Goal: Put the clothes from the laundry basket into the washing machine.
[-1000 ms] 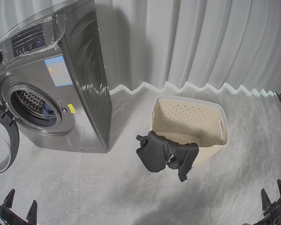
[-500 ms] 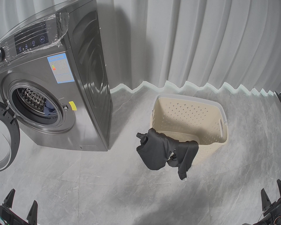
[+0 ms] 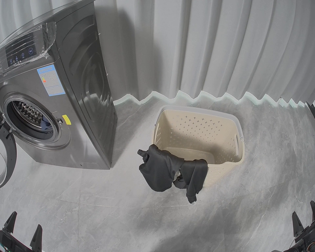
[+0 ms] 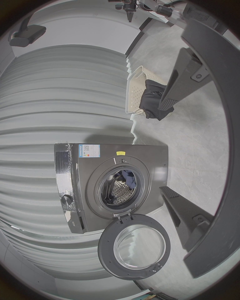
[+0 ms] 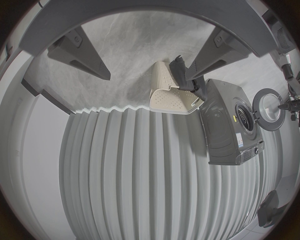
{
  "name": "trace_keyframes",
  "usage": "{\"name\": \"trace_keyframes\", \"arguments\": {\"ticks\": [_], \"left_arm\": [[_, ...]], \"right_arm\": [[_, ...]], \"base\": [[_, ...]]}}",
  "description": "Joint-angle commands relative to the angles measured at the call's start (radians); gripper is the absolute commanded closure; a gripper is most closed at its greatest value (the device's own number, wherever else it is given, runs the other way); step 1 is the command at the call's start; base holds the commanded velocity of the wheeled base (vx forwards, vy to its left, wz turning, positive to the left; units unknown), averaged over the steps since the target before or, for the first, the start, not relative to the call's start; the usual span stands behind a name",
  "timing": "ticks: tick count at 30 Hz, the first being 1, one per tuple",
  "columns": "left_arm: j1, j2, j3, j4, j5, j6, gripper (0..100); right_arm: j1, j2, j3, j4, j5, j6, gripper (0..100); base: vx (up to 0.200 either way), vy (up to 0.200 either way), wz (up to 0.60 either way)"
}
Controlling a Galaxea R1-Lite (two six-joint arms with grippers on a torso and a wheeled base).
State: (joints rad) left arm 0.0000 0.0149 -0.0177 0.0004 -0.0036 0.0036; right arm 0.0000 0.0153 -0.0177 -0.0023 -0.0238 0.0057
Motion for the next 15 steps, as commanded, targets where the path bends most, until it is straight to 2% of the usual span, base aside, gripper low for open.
{"name": "trace_keyframes", "arguments": {"ticks": [1, 7, 8, 11, 12, 13, 15], "left_arm": [[0.000, -0.006, 0.018, 0.000, -0.001, -0.001, 0], [0.000, -0.006, 0.018, 0.000, -0.003, -0.001, 0], [0.000, -0.006, 0.018, 0.000, -0.003, -0.001, 0], [0.000, -0.006, 0.018, 0.000, -0.001, 0.001, 0], [0.000, -0.006, 0.018, 0.000, -0.001, 0.001, 0], [0.000, -0.006, 0.018, 0.000, -0.001, 0.001, 0], [0.000, -0.006, 0.018, 0.000, 0.001, -0.002, 0]], "right_arm": [[0.000, -0.015, 0.018, -0.001, 0.001, 0.000, 0], [0.000, -0.015, 0.005, -0.021, -0.005, -0.004, 0], [-0.002, -0.015, -0.027, -0.033, -0.001, -0.004, 0], [0.003, 0.086, -0.237, -0.028, 0.004, 0.008, 0], [0.003, 0.094, -0.245, -0.027, 0.005, 0.010, 0], [0.009, 0.192, -0.306, -0.013, 0.030, 0.016, 0], [0.018, 0.316, -0.318, -0.005, 0.082, 0.025, 0]], "base": [[0.000, 0.000, 0.00], [0.000, 0.000, 0.00], [0.000, 0.000, 0.00], [0.000, 0.000, 0.00], [0.000, 0.000, 0.00], [0.000, 0.000, 0.00], [0.000, 0.000, 0.00]]}}
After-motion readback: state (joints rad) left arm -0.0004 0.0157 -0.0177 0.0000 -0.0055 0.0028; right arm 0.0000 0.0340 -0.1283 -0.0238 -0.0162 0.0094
